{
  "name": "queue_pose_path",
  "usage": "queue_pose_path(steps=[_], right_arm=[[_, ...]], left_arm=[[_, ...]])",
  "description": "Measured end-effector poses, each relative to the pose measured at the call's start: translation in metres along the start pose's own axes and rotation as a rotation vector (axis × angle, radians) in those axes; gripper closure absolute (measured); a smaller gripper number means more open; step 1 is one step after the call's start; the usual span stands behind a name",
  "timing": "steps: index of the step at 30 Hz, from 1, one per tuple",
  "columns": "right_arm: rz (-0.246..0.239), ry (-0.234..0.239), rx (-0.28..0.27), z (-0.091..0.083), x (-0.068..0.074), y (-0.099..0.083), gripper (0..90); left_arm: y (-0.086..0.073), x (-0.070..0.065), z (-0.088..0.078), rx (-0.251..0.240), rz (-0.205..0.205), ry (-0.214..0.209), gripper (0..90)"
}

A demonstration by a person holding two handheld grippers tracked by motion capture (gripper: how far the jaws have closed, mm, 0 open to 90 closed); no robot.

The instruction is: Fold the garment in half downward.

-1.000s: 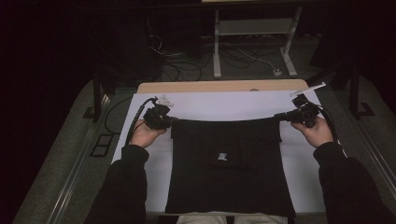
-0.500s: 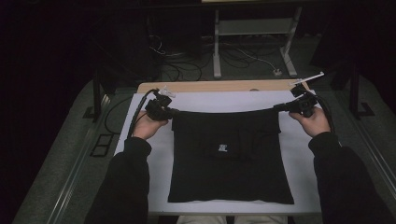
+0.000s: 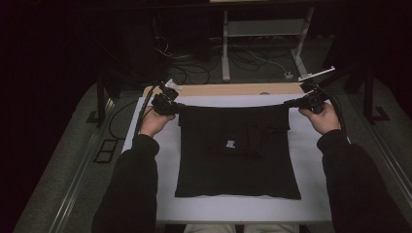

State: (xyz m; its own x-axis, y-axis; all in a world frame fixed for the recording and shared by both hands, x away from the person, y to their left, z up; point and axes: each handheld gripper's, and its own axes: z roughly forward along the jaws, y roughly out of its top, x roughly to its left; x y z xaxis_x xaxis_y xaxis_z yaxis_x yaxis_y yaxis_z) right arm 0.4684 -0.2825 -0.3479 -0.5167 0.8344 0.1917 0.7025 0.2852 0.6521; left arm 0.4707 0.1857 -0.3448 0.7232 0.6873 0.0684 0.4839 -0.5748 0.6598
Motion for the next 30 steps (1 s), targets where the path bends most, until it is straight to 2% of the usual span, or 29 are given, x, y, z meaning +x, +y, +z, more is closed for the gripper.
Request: queue_pose_path(steps=[11, 23, 30], right_arm=[[-0.024, -0.016, 0.002, 0.008, 0.003, 0.010, 87.2], [0.019, 0.013, 0.021, 0.030, -0.009, 0.006, 87.0], [0.019, 0.020, 0.047, 0.041, -0.016, 0.004, 86.9]], left_arm=[[0.001, 0.007, 0.006, 0.015, -0.011, 0.006, 86.0], [-0.007, 0.017, 0.029, 0.042, -0.045, -0.012, 85.8], [-0.013, 0.022, 0.042, 0.044, -0.077, -0.028, 85.7]])
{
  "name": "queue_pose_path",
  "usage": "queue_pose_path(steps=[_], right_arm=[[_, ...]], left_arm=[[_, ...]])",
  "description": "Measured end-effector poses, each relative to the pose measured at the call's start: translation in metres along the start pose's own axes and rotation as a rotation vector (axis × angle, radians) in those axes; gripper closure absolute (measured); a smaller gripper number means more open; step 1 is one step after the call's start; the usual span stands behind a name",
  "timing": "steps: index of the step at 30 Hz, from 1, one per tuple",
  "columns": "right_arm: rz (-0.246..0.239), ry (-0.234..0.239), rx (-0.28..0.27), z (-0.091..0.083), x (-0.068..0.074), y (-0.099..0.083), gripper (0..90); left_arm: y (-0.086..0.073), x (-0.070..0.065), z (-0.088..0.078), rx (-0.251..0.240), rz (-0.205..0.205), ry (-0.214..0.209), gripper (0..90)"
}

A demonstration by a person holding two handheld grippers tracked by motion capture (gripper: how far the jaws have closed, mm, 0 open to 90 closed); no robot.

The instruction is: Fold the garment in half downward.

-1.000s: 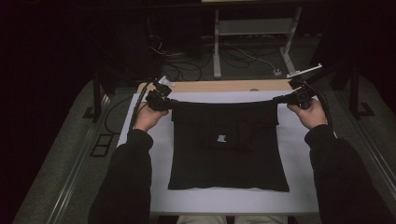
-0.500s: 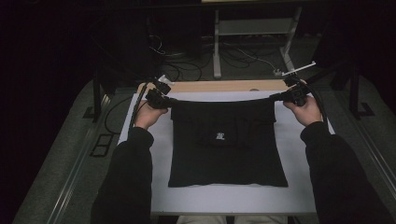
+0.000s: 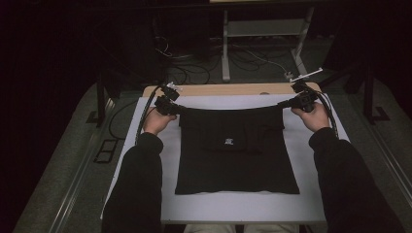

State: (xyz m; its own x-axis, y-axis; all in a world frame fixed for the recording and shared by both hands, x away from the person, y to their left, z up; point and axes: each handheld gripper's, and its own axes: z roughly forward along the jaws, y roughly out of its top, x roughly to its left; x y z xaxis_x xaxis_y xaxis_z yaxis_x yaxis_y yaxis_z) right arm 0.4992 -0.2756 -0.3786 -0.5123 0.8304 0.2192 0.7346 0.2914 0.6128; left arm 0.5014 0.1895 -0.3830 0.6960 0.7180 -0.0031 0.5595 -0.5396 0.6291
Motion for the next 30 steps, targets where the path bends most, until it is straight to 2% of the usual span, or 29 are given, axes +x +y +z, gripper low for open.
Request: queue_pose_path(steps=[5, 8, 12, 14, 16, 18, 19, 28, 30], right_arm=[[0.035, 0.020, 0.003, 0.008, -0.007, -0.002, 86.7], [0.044, 0.029, 0.009, 0.013, -0.010, -0.004, 86.5], [0.064, 0.044, 0.017, 0.017, -0.010, -0.006, 84.8], [0.064, 0.039, 0.019, 0.017, -0.009, -0.006, 80.4], [0.064, 0.039, 0.012, 0.016, -0.009, -0.006, 74.8], [0.068, 0.035, 0.011, 0.015, -0.008, -0.007, 72.0], [0.065, 0.037, 0.008, 0.014, -0.008, -0.007, 70.2], [0.038, 0.033, -0.011, 0.007, 0.000, -0.008, 54.3], [0.032, 0.041, -0.016, 0.006, 0.003, -0.008, 48.8]], left_arm=[[-0.003, 0.003, 0.006, 0.012, -0.021, -0.010, 85.4], [-0.004, 0.004, 0.010, 0.020, -0.050, -0.030, 84.2], [-0.006, 0.004, 0.014, 0.028, -0.064, -0.049, 82.1], [-0.007, 0.003, 0.014, 0.026, -0.070, -0.039, 77.5], [-0.008, 0.004, 0.014, 0.017, -0.124, -0.029, 71.5], [-0.009, 0.006, 0.014, 0.013, -0.179, -0.040, 69.0], [-0.009, 0.007, 0.013, 0.011, -0.188, -0.042, 67.2], [-0.008, 0.003, 0.004, -0.034, -0.223, -0.017, 44.2], [-0.006, 0.000, 0.002, -0.042, -0.212, -0.027, 41.7]])
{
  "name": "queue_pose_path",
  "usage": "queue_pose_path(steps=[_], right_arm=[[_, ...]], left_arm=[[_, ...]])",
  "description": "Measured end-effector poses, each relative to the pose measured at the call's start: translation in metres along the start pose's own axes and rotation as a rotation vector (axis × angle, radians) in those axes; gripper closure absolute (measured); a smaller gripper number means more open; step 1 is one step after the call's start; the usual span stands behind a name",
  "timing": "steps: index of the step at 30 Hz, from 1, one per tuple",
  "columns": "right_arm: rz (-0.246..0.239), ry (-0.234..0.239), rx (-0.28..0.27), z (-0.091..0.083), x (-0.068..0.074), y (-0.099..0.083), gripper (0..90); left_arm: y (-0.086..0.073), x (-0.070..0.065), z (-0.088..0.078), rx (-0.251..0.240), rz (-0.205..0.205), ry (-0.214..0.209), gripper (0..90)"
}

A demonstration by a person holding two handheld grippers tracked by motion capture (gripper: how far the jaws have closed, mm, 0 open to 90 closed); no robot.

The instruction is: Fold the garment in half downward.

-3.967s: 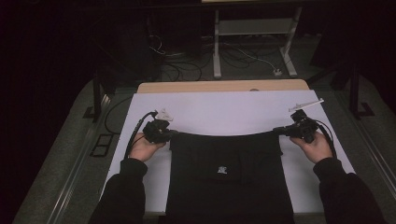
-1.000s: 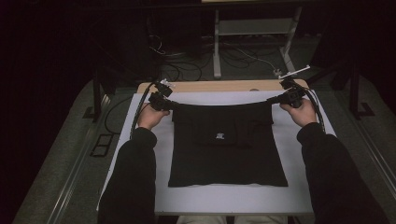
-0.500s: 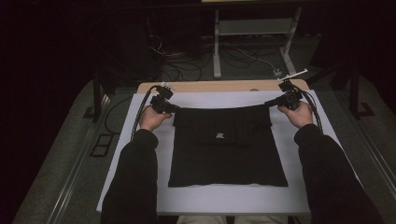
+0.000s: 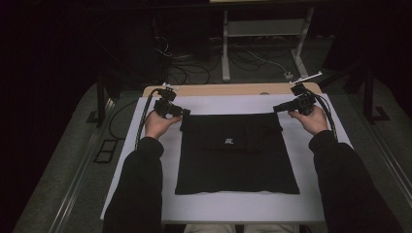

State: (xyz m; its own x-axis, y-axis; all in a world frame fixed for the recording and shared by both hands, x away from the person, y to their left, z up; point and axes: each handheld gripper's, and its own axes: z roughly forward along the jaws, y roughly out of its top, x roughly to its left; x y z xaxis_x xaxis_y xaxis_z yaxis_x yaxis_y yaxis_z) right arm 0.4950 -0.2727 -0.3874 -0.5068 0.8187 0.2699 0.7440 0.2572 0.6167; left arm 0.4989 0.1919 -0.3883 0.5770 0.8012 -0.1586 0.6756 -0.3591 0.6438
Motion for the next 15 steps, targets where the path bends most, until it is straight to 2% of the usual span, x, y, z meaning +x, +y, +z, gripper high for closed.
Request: queue_pose_path(steps=[2, 5, 7, 9, 13, 15], right_arm=[[-0.019, 0.002, -0.005, -0.001, 0.005, 0.000, 44.0], [-0.041, 0.013, -0.005, -0.002, 0.012, 0.001, 36.1], [-0.052, 0.026, -0.019, -0.003, 0.017, 0.001, 31.4], [-0.054, 0.031, -0.026, -0.004, 0.021, 0.003, 24.9], [-0.054, 0.054, -0.050, -0.007, 0.025, 0.004, 13.9], [-0.047, 0.073, -0.057, -0.008, 0.025, 0.004, 13.3]], left_arm=[[0.001, -0.004, -0.001, 0.001, 0.016, -0.021, 37.9], [0.003, -0.010, -0.002, -0.014, 0.028, -0.048, 26.0], [0.004, -0.013, -0.002, -0.021, 0.023, -0.091, 19.3], [0.005, -0.017, -0.002, -0.031, 0.026, -0.128, 15.2], [0.006, -0.024, 0.001, -0.037, 0.043, -0.156, 4.4], [0.006, -0.027, 0.003, -0.023, 0.055, -0.182, 2.6]])
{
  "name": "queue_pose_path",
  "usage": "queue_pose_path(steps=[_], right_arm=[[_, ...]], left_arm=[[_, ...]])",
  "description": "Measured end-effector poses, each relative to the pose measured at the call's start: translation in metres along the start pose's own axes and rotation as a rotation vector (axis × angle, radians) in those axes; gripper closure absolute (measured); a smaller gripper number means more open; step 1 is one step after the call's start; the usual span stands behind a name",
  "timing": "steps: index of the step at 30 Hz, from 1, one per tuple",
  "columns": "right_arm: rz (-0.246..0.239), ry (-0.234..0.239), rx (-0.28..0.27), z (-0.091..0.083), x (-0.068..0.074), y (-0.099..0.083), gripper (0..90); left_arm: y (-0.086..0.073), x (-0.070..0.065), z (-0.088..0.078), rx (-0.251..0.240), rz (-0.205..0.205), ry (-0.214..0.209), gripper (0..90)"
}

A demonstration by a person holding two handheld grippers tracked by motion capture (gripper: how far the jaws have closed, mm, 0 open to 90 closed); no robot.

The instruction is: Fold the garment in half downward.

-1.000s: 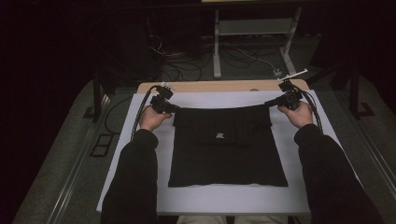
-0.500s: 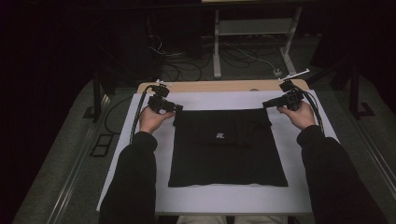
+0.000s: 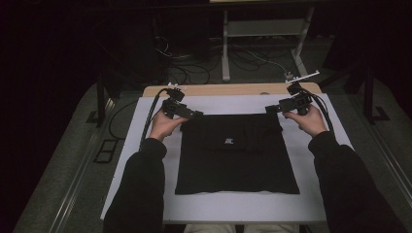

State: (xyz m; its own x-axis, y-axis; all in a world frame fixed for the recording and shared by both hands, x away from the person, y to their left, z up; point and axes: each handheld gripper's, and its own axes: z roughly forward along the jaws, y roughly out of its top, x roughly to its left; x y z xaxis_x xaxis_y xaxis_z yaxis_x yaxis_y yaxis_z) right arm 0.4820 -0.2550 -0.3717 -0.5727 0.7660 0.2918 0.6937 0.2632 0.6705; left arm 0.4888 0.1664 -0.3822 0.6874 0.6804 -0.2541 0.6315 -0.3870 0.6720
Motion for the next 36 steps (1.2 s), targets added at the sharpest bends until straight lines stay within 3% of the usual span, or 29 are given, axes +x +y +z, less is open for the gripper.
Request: queue_pose_path(steps=[3, 6, 9, 24, 36], right_arm=[[0.034, 0.012, -0.015, -0.002, -0.001, 0.001, 12.4], [0.019, 0.032, -0.007, -0.001, 0.001, 0.001, 0.0], [0.007, 0.036, -0.009, 0.000, 0.004, 0.001, 0.0], [-0.044, 0.071, 0.042, 0.025, 0.019, -0.004, 0.0], [-0.059, 0.099, 0.063, 0.038, 0.024, -0.007, 7.2]], left_arm=[[-0.001, -0.002, 0.003, 0.016, 0.009, -0.019, 0.1], [-0.002, -0.004, 0.007, 0.019, 0.021, -0.026, 0.0], [-0.002, -0.005, 0.010, 0.025, 0.047, -0.028, 0.0], [-0.005, -0.011, 0.030, 0.012, 0.037, -0.082, 0.0], [-0.009, -0.010, 0.045, 0.016, 0.038, -0.111, 0.0]])
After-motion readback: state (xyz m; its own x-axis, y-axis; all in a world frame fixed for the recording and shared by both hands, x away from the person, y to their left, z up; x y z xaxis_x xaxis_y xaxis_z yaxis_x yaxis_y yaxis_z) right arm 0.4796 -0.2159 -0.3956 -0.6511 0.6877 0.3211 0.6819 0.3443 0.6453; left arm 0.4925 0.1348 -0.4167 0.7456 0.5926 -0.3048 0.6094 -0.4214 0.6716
